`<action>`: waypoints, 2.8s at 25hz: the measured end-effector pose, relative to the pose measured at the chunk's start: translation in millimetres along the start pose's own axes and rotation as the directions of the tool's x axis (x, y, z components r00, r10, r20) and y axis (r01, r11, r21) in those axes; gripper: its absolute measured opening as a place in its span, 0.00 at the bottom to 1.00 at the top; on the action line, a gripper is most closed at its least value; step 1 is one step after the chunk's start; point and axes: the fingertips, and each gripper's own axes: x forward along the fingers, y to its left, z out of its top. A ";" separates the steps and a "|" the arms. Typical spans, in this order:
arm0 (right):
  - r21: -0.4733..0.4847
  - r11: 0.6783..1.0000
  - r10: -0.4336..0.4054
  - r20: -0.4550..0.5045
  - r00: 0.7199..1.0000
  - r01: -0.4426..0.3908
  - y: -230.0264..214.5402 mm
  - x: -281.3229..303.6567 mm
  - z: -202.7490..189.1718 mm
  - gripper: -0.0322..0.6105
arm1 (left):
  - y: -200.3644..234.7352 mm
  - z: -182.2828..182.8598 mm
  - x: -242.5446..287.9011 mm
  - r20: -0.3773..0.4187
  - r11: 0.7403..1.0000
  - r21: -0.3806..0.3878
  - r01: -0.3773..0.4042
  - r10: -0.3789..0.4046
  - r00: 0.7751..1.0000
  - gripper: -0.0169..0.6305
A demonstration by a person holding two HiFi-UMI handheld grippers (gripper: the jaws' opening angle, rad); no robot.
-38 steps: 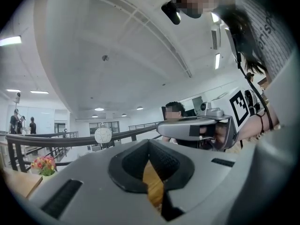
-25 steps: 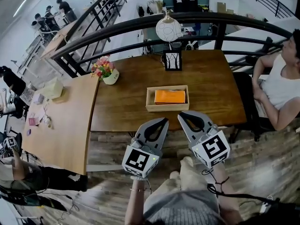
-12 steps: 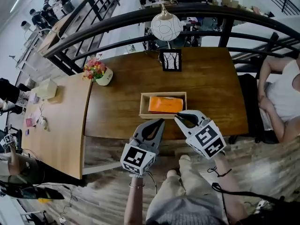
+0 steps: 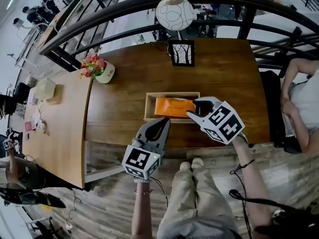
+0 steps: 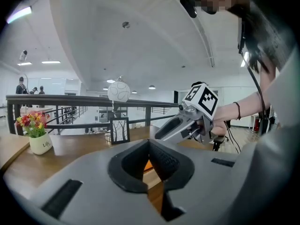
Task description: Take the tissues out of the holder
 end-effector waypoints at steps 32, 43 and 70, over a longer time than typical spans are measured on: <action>0.042 0.997 0.066 -0.142 0.988 -0.061 -6.2 30.0 -5.6 0.12 | 24.1 -11.6 13.5 -0.071 1.000 -0.001 0.023 -0.023 0.997 0.04; -0.012 1.000 -0.005 -0.087 0.996 0.004 -0.9 8.1 22.2 0.10 | 25.5 2.6 -8.4 -0.046 1.000 -0.003 -0.001 0.001 0.999 0.04; -0.008 0.956 -0.294 0.002 0.956 0.294 -27.3 -108.5 54.0 0.10 | -16.1 63.7 12.5 0.102 0.979 0.076 0.190 -0.197 0.975 0.04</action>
